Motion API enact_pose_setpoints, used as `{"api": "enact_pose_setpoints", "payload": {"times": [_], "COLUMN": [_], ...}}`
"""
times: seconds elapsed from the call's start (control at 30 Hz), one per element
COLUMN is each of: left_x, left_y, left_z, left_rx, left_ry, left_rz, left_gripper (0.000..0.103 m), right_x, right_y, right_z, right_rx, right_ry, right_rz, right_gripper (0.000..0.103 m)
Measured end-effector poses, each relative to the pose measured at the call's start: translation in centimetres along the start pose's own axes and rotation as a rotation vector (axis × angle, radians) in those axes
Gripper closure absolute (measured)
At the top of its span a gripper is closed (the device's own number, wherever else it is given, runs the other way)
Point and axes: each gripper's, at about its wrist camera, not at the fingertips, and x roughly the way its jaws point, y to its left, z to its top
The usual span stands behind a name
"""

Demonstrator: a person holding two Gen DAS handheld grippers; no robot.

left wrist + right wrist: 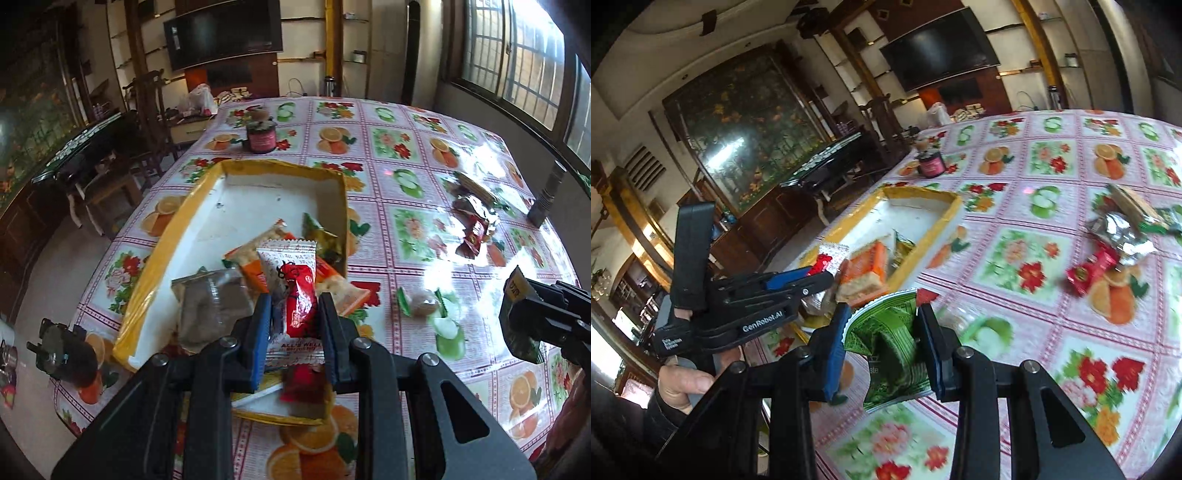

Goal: Organize snacks
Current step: 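Carry the red-and-white packet over the tray while the right tool carries the green packet, then open the left tool over the tray while the right tool drops the green packet in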

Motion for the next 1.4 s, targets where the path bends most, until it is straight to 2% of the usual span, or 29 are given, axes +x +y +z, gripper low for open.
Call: {"api": "enact_pose_setpoints", "payload": {"times": [0.27, 0.57, 0.77, 0.97, 1.4], "left_x": [0.6, 1.5, 2.7, 4.3, 6.3], "left_y": [3.1, 6.8, 7.1, 7.0, 8.0], "left_z": [0.0, -0.1, 0.3, 1.6, 2.5], "left_rx": [-0.054, -0.115, -0.125, -0.11, -0.114], "left_ry": [0.01, 0.027, 0.047, 0.052, 0.074], "left_rz": [0.02, 0.063, 0.058, 0.1, 0.125], "left_gripper": [0.076, 0.075, 0.075, 0.075, 0.075], "right_x": [3.1, 6.2, 9.2, 12.4, 15.9], "right_y": [1.8, 1.6, 0.9, 0.4, -1.1], "right_z": [1.7, 3.4, 5.3, 6.7, 7.2], "right_rx": [-0.027, -0.002, 0.027, 0.031, 0.05], "right_ry": [0.016, 0.016, 0.012, 0.03, 0.093], "right_rz": [0.056, 0.096, 0.105, 0.095, 0.083], "right_gripper": [0.067, 0.067, 0.067, 0.067, 0.066]}}
